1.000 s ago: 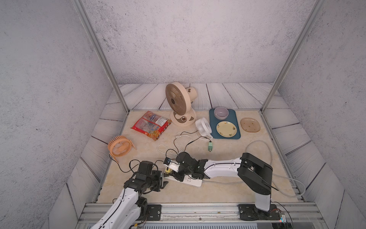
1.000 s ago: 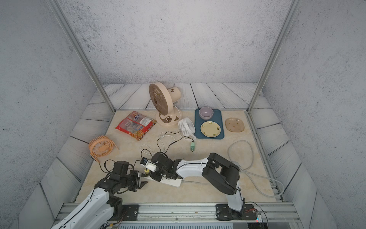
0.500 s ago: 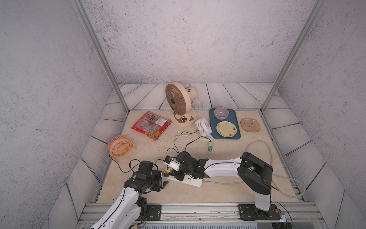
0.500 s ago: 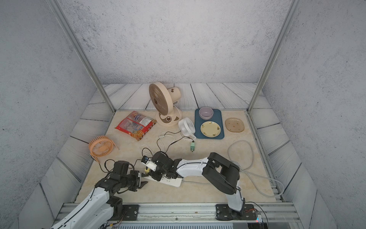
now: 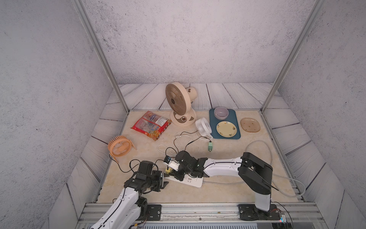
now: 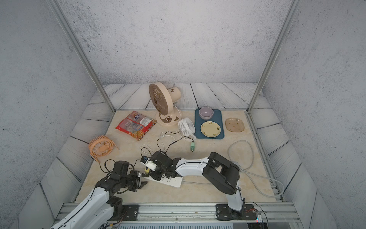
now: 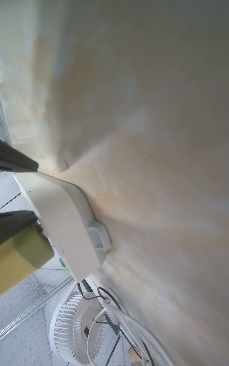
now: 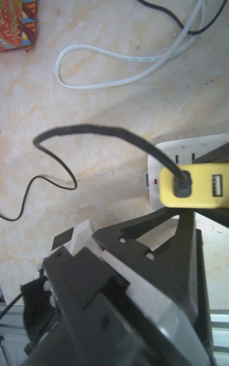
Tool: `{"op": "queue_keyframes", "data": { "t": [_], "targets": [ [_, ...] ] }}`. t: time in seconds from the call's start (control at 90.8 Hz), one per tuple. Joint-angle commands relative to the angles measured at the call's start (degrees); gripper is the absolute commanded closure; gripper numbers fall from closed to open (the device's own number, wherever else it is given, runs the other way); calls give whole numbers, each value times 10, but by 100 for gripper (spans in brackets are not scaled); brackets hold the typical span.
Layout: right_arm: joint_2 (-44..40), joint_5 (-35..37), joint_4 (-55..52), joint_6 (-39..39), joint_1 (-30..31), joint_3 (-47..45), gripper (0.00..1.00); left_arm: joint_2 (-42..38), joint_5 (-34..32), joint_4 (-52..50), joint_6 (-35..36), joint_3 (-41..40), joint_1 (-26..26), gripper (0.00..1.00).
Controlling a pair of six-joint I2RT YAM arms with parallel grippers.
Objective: Unplug the desk fan from the power strip
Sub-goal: Remove the plug from the socket.
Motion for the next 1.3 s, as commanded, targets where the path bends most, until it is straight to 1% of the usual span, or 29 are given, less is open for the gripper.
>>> {"op": "queue_keyframes", "data": {
  "t": [0.0, 0.066, 0.099, 0.132, 0.187, 0.253, 0.352, 0.396, 0.462, 0.583, 0.649, 0.716, 0.826, 0.87, 0.925, 1.013, 1.101, 1.189, 1.288],
  "targets": [
    [-22, -3, 81, 21, -12, 12, 100, 19, -51, -156, -11, -43, -2, 62],
    [-17, -41, 46, -4, -3, 36, 100, 17, -52, -155, -14, -45, -2, 62],
    [-19, -44, 43, -11, 3, 43, 100, 17, -52, -154, -15, -45, -2, 62],
    [-20, -34, 46, -9, 5, 43, 100, 17, -53, -154, -15, -45, -2, 62],
    [-25, 4, 54, 19, -5, 36, 100, 18, -53, -155, -15, -45, -2, 62],
    [-28, 7, 82, 33, -20, 23, 100, 19, -52, -158, -13, -45, -2, 62],
    [-27, -7, 37, -33, -1, 55, 100, 17, -49, -156, -18, -49, -2, 62],
    [-27, -7, 37, -35, 4, 62, 100, 15, -46, -152, -24, -51, -2, 62],
    [-34, 9, 64, -21, 2, 57, 100, 10, -50, -152, -28, -51, -2, 62],
    [-31, 33, 37, -83, 15, 80, 100, 6, -49, -152, -32, -55, -2, 62],
    [-31, 39, 61, -47, 13, 74, 100, 6, -50, -152, -34, -56, -2, 63],
    [-34, 25, 93, -2, 4, 63, 100, 5, -50, -151, -36, -57, -2, 63],
    [-32, 21, 91, -11, 5, 71, 100, 6, -50, -151, -36, -58, -2, 63],
    [-34, 27, 107, 11, 0, 65, 100, 6, -50, -151, -37, -58, -2, 63],
    [-35, 11, 131, 47, -9, 56, 100, 6, -50, -151, -37, -59, -2, 63],
    [-34, 3, 113, 27, -8, 61, 100, 7, -52, -152, -37, -58, -2, 63],
    [-39, 15, 120, 22, -8, 57, 100, 7, -52, -152, -37, -58, -2, 63],
    [-38, 34, 105, 18, -11, 69, 100, 5, -55, -160, -34, -52, -2, 64],
    [-30, 48, 79, 40, -29, 86, 100, -10, -77, -207, -8, -11, -1, 64]
  ]
}}
